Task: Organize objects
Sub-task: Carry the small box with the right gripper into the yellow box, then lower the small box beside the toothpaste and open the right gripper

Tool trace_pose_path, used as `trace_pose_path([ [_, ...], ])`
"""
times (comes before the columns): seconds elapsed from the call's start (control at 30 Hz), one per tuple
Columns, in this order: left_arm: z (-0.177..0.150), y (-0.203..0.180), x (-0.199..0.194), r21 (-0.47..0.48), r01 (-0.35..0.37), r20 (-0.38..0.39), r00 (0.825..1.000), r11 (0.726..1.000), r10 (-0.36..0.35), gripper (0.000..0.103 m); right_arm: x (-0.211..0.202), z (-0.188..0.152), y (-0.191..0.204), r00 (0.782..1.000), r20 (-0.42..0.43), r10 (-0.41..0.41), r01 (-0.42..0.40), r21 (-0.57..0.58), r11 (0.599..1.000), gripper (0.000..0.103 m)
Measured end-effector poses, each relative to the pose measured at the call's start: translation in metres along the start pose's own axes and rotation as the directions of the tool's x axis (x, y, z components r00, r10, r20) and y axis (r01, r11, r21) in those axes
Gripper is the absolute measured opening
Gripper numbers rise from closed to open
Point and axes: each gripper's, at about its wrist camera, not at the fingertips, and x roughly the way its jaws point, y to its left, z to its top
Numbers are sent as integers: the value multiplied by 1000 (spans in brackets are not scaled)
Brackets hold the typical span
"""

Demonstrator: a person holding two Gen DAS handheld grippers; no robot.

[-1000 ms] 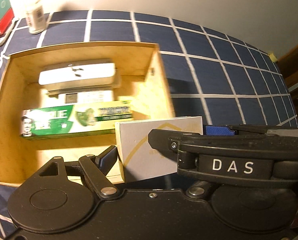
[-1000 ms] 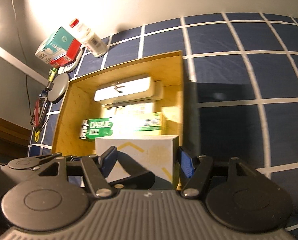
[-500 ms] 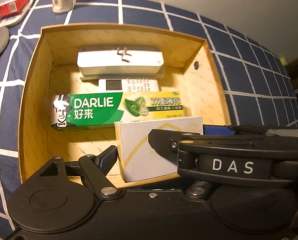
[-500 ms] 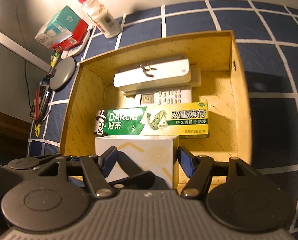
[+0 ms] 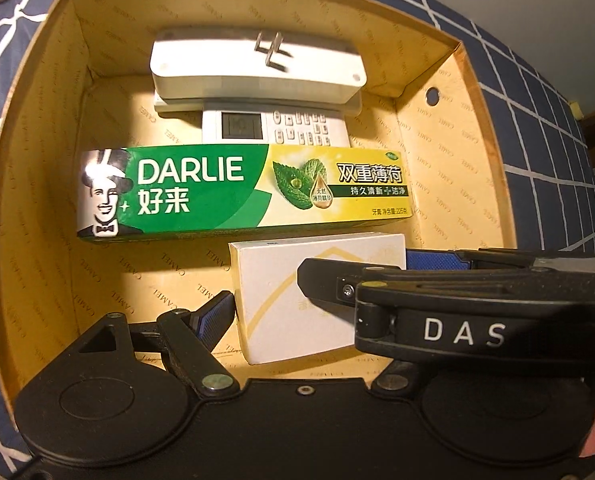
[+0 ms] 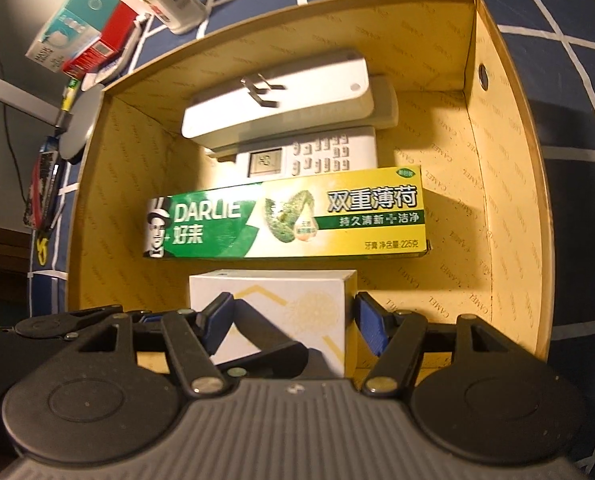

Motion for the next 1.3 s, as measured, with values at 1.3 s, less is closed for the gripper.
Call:
trace_pose_path([
  [1.3,8,13,11,-42,-51,-20,999,998,50,81,17,17,-9,998,-37,-55,55,12,998,64],
])
